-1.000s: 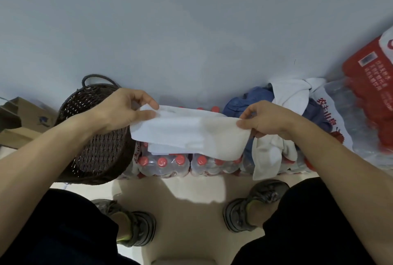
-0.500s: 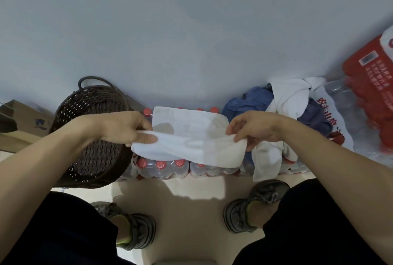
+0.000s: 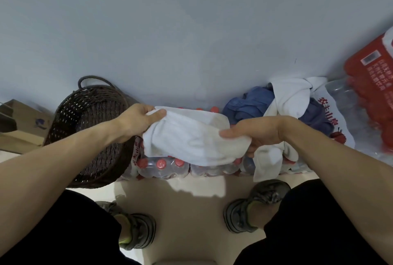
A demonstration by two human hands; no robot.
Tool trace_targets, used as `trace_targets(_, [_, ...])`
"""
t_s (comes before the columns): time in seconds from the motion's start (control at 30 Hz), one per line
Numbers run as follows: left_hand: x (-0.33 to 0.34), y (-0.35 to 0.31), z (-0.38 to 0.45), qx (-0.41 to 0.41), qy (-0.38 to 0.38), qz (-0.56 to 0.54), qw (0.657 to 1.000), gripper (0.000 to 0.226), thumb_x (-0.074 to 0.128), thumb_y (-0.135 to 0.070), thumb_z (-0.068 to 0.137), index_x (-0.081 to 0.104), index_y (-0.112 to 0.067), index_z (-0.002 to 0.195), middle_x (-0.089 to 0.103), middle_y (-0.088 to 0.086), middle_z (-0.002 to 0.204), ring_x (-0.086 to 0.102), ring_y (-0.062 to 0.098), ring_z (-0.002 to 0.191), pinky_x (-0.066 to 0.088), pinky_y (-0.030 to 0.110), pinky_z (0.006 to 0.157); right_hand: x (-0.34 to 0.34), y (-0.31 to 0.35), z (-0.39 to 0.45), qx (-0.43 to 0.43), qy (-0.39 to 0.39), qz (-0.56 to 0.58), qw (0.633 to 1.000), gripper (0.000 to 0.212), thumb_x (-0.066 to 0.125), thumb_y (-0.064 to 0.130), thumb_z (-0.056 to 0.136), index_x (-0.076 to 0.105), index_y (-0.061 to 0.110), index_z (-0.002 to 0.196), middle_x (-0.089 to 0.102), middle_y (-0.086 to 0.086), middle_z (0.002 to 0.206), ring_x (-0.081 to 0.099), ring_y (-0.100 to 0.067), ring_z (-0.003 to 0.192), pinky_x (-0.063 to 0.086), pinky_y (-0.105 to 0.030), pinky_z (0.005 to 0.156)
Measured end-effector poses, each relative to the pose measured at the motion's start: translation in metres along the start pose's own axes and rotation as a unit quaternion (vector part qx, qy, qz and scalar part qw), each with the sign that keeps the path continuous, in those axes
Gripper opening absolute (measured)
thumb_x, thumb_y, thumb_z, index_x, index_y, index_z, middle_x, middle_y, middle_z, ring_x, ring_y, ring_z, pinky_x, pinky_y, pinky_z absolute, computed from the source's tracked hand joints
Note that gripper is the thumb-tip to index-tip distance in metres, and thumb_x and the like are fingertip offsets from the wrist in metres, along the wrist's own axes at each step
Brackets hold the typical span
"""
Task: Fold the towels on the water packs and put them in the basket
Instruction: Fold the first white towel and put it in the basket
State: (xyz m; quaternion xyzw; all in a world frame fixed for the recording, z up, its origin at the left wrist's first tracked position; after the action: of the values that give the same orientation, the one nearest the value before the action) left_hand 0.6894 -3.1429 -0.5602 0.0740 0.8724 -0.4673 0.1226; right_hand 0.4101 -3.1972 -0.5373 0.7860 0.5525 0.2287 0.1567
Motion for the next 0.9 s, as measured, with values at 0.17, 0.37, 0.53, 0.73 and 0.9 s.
trace_targets(0.17, [0.008, 0.023, 0.010, -0.104, 0.075, 0.032, 0.991, 0.043, 0.074, -0.040, 0.084, 0.067, -0.006, 0.109, 0.074, 0.011, 0.103, 0.072, 0.031, 0.095, 0.057, 0.052, 0.086, -0.013, -0.003, 0.009, -0.043, -0.101, -0.075, 0.991, 0.048, 0.081, 0.029, 0.079, 0.063, 0.003, 0.115, 0.062, -0.019, 0.090, 0.050, -0.030, 0.071, 0.045, -0.027, 0.051])
trace_targets(0.37, [-0.010, 0.041, 0.038, -0.149, 0.061, 0.148, 0.976, 0.033, 0.074, -0.023, 0.086, 0.061, -0.002, 0.109, 0.062, 0.007, 0.065, 0.050, 0.016, 0.045, 0.041, 0.024, 0.040, -0.034, -0.016, 0.027, -0.032, -0.186, -0.043, 0.981, 0.033, 0.070, 0.032, 0.090, 0.064, 0.007, 0.110, 0.065, -0.010, 0.066, 0.047, -0.012, 0.040, 0.047, -0.025, 0.044])
trace_targets(0.53, [-0.004, 0.049, 0.070, -0.114, -0.035, 0.235, 0.965, 0.027, 0.071, -0.031, 0.086, 0.061, -0.008, 0.094, 0.063, 0.009, 0.087, 0.057, 0.018, 0.068, 0.043, 0.027, 0.054, -0.051, -0.033, 0.054, -0.023, -0.327, 0.000, 0.945, 0.033, 0.055, 0.036, 0.099, 0.064, 0.004, 0.099, 0.062, -0.003, 0.050, 0.048, -0.011, 0.034, 0.048, -0.022, 0.039])
trace_targets(0.73, [0.004, 0.053, 0.094, -0.059, -0.079, 0.242, 0.965, 0.025, 0.066, -0.036, 0.089, 0.057, -0.014, 0.081, 0.067, 0.005, 0.061, 0.062, 0.012, 0.040, 0.043, 0.022, 0.044, -0.076, -0.046, 0.080, 0.044, -0.426, -0.048, 0.902, 0.045, 0.052, 0.045, 0.097, 0.060, 0.002, 0.108, 0.065, -0.012, 0.084, 0.060, -0.022, 0.066, 0.051, -0.028, 0.053])
trace_targets(0.9, [-0.001, 0.049, 0.106, -0.034, -0.103, 0.302, 0.947, 0.021, 0.067, -0.025, 0.086, 0.056, -0.017, 0.101, 0.064, 0.004, 0.092, 0.058, 0.021, 0.077, 0.043, 0.026, 0.066, -0.082, -0.035, 0.089, -0.060, -0.432, -0.293, 0.851, 0.075, 0.078, 0.048, 0.070, 0.042, 0.025, 0.132, 0.038, -0.005, 0.126, 0.042, -0.025, 0.117, 0.044, -0.038, 0.097])
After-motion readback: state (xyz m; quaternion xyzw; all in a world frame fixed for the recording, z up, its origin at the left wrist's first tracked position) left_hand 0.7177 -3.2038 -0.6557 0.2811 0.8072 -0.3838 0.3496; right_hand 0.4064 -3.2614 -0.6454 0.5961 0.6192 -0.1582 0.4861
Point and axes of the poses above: each hand's wrist, its own z-axis towards the middle knuckle, its own x-axis out of the palm, y = z × x, the point moved 6 cm from there along z, towards the middle knuckle
